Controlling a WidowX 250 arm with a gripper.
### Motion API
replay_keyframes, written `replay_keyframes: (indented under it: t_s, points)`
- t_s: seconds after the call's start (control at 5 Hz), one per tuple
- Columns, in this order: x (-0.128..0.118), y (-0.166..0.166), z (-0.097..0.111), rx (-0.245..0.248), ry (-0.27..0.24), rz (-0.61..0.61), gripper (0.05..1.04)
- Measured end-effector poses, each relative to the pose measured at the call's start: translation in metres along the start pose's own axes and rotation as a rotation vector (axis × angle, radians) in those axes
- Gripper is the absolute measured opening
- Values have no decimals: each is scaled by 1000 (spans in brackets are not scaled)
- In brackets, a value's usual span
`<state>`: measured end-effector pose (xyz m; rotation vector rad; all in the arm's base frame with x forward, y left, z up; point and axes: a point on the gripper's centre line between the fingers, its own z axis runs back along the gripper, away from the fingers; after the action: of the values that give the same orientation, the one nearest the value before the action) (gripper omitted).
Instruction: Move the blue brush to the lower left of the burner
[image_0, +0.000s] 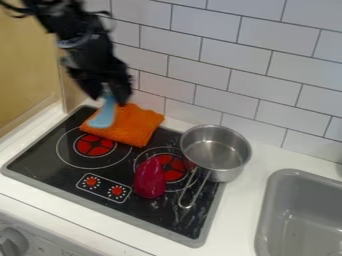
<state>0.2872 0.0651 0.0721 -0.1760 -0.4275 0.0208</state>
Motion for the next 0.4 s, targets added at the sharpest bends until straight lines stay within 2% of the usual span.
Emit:
replay_keyframes:
  t_s: [0.4]
  points:
    - [-41,29,12,29,-3,67,680]
